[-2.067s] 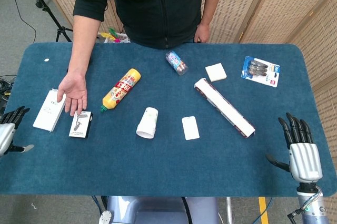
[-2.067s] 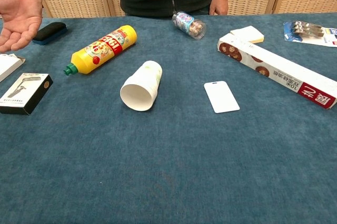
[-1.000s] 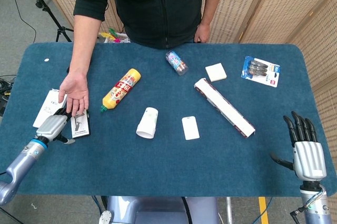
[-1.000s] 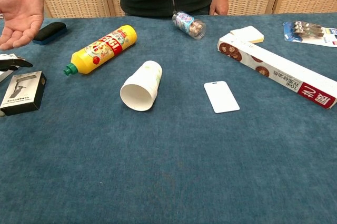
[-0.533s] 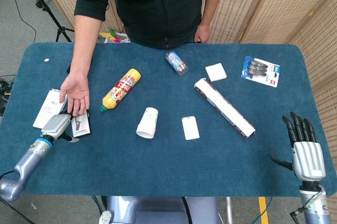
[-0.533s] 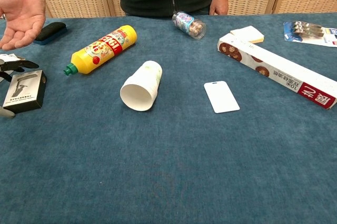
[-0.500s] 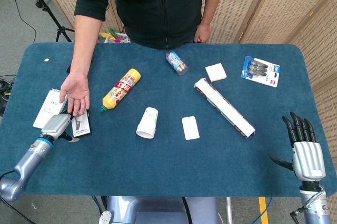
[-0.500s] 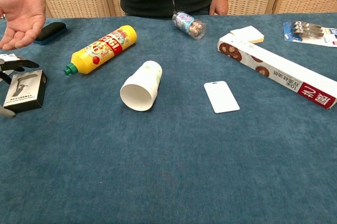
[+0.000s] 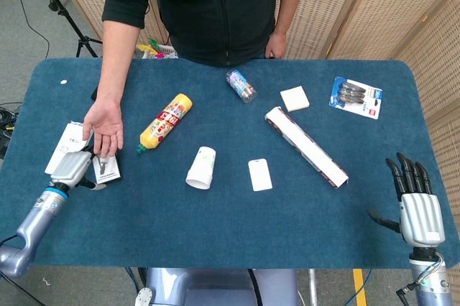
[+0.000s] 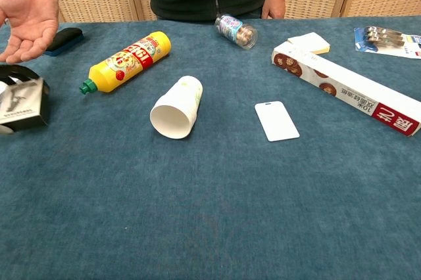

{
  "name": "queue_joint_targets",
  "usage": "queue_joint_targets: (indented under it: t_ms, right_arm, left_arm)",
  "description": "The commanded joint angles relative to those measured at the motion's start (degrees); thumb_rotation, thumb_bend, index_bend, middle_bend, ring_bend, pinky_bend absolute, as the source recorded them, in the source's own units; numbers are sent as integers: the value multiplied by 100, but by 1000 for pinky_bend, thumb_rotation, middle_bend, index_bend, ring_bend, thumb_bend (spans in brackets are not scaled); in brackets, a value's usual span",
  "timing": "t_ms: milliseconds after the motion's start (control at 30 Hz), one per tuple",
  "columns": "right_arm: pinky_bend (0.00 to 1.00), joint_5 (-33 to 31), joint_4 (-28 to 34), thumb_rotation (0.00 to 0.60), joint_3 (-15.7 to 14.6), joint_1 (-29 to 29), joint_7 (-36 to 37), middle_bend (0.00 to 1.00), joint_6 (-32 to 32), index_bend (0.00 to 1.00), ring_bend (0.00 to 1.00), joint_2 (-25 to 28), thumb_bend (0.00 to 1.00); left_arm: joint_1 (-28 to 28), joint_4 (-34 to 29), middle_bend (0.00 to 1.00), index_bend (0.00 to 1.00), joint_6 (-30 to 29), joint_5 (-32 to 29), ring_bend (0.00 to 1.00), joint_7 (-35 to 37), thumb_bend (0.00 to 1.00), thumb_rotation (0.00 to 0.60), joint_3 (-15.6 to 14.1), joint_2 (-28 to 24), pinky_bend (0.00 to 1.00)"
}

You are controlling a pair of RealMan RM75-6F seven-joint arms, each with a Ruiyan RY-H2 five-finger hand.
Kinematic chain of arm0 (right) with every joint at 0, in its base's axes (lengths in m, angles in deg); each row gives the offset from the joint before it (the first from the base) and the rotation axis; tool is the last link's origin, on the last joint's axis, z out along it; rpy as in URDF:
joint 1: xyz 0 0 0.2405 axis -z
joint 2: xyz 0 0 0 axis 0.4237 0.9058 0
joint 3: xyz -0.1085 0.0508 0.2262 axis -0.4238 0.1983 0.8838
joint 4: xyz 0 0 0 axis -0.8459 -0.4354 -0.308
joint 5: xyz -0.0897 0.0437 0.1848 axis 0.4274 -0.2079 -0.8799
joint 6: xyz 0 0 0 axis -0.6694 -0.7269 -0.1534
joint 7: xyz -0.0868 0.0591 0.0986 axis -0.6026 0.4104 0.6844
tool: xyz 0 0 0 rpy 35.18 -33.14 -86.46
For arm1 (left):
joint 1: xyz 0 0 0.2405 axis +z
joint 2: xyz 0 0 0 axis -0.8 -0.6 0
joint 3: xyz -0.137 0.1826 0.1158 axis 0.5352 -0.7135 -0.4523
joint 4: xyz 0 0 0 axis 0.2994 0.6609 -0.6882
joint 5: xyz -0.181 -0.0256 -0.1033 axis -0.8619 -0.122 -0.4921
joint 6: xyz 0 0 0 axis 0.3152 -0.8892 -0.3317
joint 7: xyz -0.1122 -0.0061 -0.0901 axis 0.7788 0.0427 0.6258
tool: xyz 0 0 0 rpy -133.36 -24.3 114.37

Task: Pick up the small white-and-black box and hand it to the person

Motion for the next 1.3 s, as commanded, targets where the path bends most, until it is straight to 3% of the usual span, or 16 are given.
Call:
queue_joint_targets:
  t_ms: [33,333,467,600,800,1033,1233,1300]
  right_arm:
    - [0,21,13,600,-18,1,-12,0,3,4,0,0,0]
    - [0,50,40,600,-49,-5,-62,0,27,4,0,-8,0]
    - [0,49,39,600,-59,-14,-102,0,50,4,0,-23,0]
    - [0,47,43,600,-68,-18,-128,0,67,4,0,-32,0]
    - [0,20,47,600,-56,-17,-115,0,71,4,0,-22,0]
    - [0,-17,52,600,-43,-20,-65,0,92,4,0,7,0]
    - [0,-61,72,600,-17,-16,8,0,94,4,0,52,0]
    - [0,-77,77,600,-10,-15,31,0,97,4,0,64,0]
  left_arm:
    - [200,80,384,421,-137,-226,280,-49,24,600,70,-315,431]
    - [624,228,387,422,-129,-863,280,115,22,600,298,-890,431]
    - [918,-78,387,422,-877,-594,280,935,16,600,420,-1237,431]
    - [1100,-97,387,422,-2090,3,280,1778,5,600,538,-1253,431]
    - [1063,-15,387,422,-3131,579,280,1861,0,600,610,-1000,430]
    - [676,-423,387,422,-2899,977,280,952,0,600,456,-889,430]
    - [375,-784,385,422,-2354,676,280,70,0,600,585,-627,431]
    - [328,-820,301,417,-2228,563,228,-165,0,600,617,-571,389]
